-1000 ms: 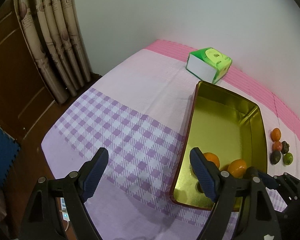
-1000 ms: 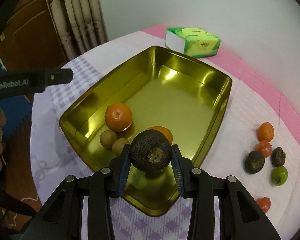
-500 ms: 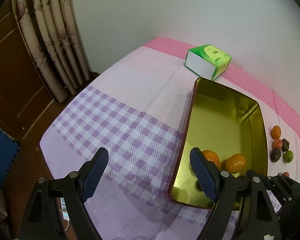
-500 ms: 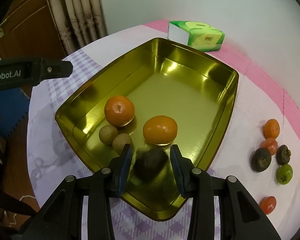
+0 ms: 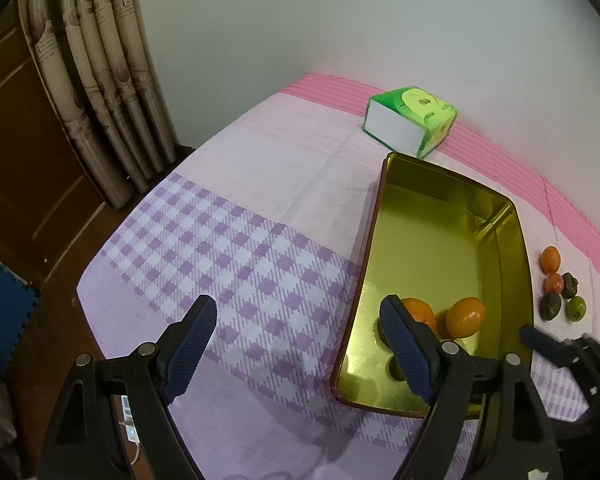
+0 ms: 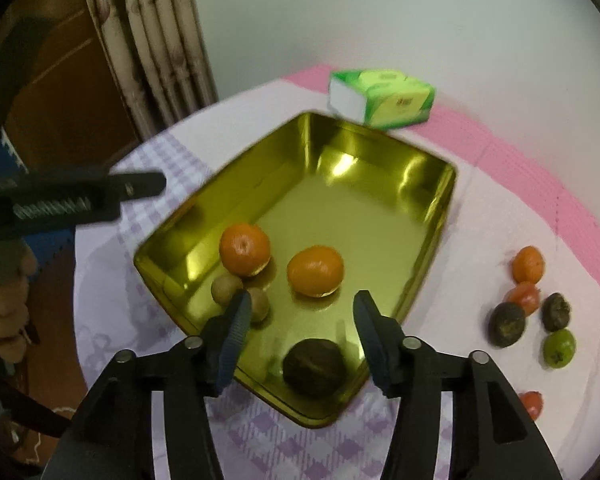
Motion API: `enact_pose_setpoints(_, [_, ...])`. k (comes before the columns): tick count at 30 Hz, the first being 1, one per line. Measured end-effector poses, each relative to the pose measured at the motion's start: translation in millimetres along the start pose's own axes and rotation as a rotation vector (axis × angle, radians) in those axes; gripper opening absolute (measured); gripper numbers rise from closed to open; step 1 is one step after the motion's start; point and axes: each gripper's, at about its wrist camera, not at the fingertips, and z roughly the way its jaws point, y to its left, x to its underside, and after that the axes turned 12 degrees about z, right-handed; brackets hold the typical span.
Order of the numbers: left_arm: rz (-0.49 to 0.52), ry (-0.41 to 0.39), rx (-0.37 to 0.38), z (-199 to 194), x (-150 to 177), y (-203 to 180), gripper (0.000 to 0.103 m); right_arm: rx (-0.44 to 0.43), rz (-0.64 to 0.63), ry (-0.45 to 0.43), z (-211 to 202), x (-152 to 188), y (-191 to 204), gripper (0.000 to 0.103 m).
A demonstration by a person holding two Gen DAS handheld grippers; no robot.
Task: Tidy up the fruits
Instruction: 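Withdraw both tools from the tray toward the remaining fruits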
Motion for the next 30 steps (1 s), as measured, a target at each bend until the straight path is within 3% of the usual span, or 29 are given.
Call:
enact_pose_setpoints(7, [0.01,-0.002,-0.005,-1.5,-0.7,-2.4,0.082,0.085,0.09,-0.083,-33.4,-1.9,-54.5,0.072])
enact_pose_setpoints(13, [0.037,-0.013,-0.004,-4.5,-1.2,-9.0,0.082,0.229,0.253,-0.112,-53.8,14.7,-142.1,0.089])
enact_pose_setpoints(22, [0.118,-0.083,0.009,-18.7,0.2,-39.1,0.082,0.386,0.426,-0.1,-61.5,57.3,-254.0,0.097])
enact_pose_setpoints(30, [0.268,-0.124,0.114,-38.2,2.6,-114.7,0.083,0.429,0.432,-0.067,-37.6,64.3,-291.5,0.097])
